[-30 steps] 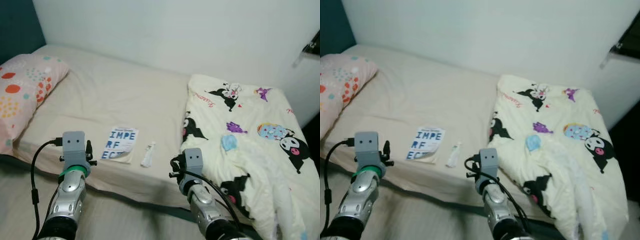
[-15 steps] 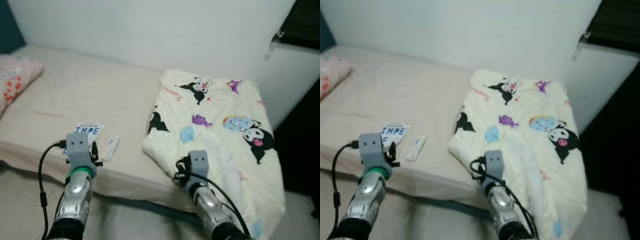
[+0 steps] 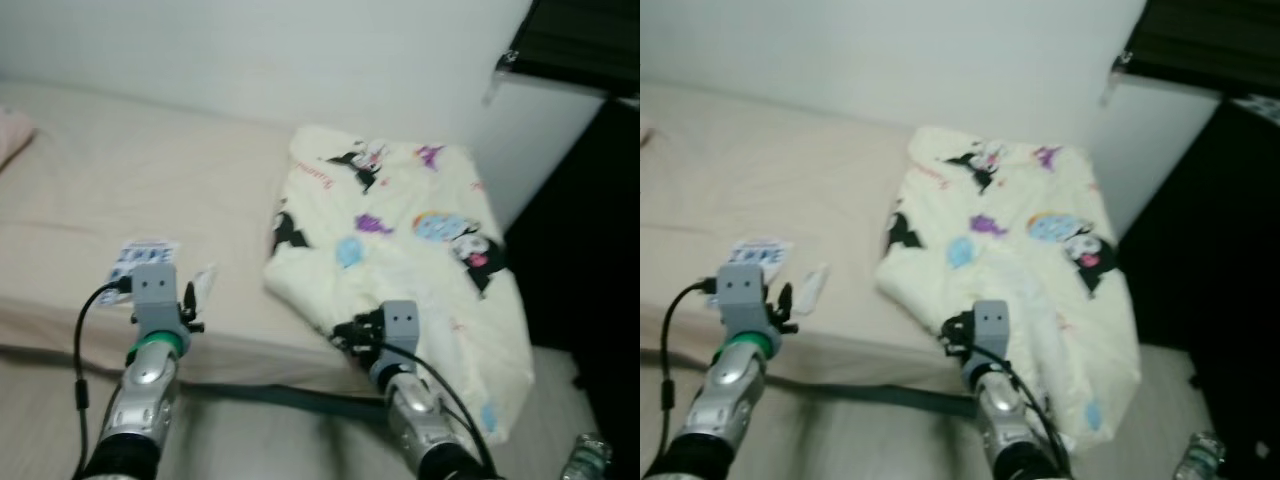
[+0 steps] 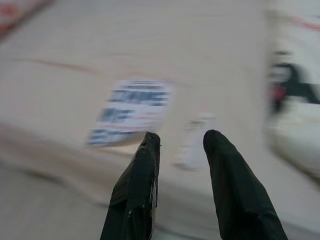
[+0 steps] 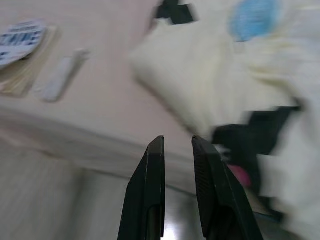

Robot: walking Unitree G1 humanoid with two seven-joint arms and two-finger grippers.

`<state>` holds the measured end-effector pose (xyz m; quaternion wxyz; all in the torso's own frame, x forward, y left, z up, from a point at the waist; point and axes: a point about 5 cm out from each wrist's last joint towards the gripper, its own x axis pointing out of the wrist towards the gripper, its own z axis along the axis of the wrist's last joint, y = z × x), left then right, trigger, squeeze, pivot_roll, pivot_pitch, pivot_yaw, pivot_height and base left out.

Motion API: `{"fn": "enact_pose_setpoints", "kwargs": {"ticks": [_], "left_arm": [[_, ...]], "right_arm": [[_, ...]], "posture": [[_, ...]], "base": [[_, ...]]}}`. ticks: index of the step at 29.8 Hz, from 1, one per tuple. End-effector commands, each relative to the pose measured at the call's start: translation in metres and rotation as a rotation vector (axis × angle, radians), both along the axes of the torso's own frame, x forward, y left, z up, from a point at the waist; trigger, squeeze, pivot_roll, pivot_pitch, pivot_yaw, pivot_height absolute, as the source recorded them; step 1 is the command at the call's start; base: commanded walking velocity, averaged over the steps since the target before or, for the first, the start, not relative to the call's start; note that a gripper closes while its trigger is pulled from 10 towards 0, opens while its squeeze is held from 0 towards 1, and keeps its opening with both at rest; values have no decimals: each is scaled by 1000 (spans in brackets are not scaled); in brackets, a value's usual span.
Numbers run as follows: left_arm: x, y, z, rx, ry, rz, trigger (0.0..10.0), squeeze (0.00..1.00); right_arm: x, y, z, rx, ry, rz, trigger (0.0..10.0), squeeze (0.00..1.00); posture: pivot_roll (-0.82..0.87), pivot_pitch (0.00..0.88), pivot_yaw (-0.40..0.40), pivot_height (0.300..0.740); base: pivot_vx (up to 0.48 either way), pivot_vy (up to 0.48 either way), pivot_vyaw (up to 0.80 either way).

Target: Clean up the room

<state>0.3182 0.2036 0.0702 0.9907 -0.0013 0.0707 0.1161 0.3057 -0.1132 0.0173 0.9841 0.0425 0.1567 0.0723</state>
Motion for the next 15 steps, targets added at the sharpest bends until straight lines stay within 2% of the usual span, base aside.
{"fn": "enact_pose_setpoints", "kwargs": {"ticks": [1,4,12,15], "left_arm": [[-3,-3,-6,4,29,-10,10000,0],[-2,-6,-7,43,44,-38,10000,0],[0,-13,-7,52,48,-56,10000,0],[0,-15,-6,52,46,-63,10000,0]], "right_arm": [[-2,-6,-3,-2,18,-20,10000,0],[-1,-8,-3,-8,21,-26,10000,0],[1,-14,-2,-12,35,-53,10000,0],[2,-14,-2,-9,37,-50,10000,0]], "posture": [[78,0,-27,740],[78,0,-27,740],[74,0,-33,740],[75,0,-33,740]], "base": [[0,0,0],[0,0,0],[0,0,0],[0,0,-727]]}}
